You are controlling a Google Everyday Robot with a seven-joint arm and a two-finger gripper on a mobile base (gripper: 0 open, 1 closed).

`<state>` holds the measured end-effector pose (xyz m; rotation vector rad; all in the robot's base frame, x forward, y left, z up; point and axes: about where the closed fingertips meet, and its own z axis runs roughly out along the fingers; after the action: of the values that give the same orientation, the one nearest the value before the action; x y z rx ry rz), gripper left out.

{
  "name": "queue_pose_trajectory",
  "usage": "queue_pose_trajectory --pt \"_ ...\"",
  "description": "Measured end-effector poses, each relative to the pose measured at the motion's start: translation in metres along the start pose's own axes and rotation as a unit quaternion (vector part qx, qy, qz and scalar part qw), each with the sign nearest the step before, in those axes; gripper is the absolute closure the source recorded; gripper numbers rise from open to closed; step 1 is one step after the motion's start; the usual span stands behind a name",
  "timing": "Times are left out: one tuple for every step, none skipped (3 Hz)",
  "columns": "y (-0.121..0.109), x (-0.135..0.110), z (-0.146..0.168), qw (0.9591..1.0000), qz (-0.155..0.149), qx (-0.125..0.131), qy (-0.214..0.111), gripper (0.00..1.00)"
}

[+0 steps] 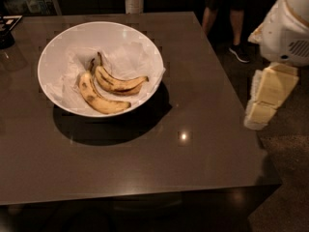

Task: Pick banana from white bowl

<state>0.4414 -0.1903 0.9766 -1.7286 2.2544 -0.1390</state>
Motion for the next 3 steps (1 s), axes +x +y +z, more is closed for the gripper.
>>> queue_pose_trajectory --pt "0.006 -0.053 0.01 0.9992 -0.015 -0.003 0.038 0.0" --pt "0.012 -0.101 0.018 0.997 -0.048 -0.023 0.057 0.0" --pt "0.01 -0.11 0.018 0.9973 -0.053 -0.015 0.048 0.0"
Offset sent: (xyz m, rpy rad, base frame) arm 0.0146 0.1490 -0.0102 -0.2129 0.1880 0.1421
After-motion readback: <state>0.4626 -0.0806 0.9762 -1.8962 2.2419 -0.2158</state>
